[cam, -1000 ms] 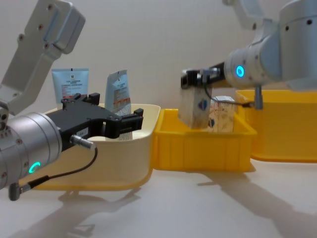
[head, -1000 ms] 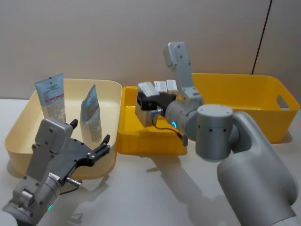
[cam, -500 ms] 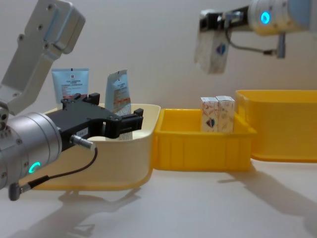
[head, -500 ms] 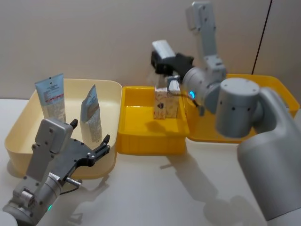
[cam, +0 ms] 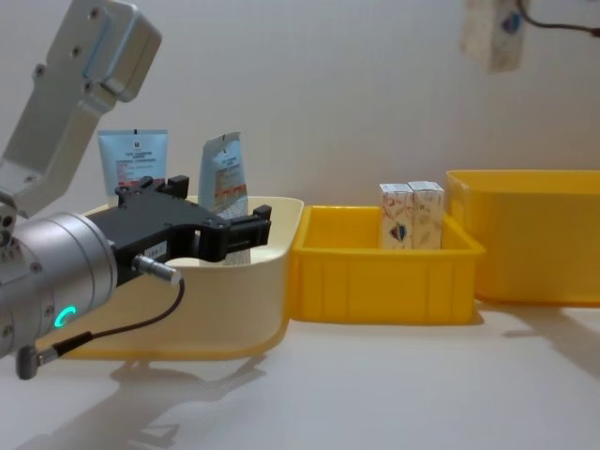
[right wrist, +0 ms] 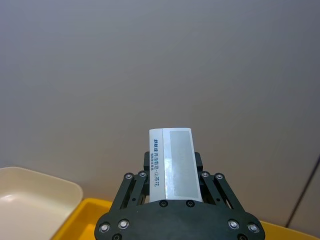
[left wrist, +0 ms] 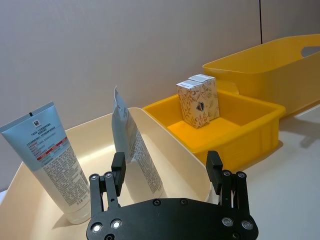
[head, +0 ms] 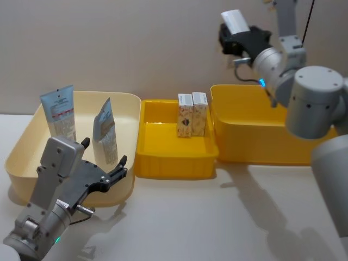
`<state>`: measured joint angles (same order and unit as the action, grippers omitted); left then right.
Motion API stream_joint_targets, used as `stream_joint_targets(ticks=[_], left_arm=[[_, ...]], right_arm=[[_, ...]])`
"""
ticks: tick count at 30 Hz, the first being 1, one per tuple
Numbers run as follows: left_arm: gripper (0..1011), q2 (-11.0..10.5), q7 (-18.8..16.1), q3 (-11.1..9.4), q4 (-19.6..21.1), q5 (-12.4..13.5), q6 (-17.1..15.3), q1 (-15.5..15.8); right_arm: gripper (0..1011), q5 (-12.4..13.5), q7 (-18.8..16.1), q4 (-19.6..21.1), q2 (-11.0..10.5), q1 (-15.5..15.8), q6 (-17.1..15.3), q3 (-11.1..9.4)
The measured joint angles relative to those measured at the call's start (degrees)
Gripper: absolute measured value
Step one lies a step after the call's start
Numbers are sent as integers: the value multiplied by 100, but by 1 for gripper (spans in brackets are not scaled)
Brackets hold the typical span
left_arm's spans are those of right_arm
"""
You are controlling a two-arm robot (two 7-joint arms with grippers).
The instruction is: Bimanual collaborative sorting of washing and personal care products
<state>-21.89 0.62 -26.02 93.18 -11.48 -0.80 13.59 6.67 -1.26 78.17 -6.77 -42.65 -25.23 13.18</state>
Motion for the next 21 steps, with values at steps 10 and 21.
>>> stream_joint_targets(ticks=[10,21], left_arm=[[1003,0,0,0,0,0,0,0],[1003,0,0,0,0,0,0,0]], right_arm=[[407,-282,201,-207,-391,-93,43,-252],[407,-497,249,-1465,-578,-507,337,-365]])
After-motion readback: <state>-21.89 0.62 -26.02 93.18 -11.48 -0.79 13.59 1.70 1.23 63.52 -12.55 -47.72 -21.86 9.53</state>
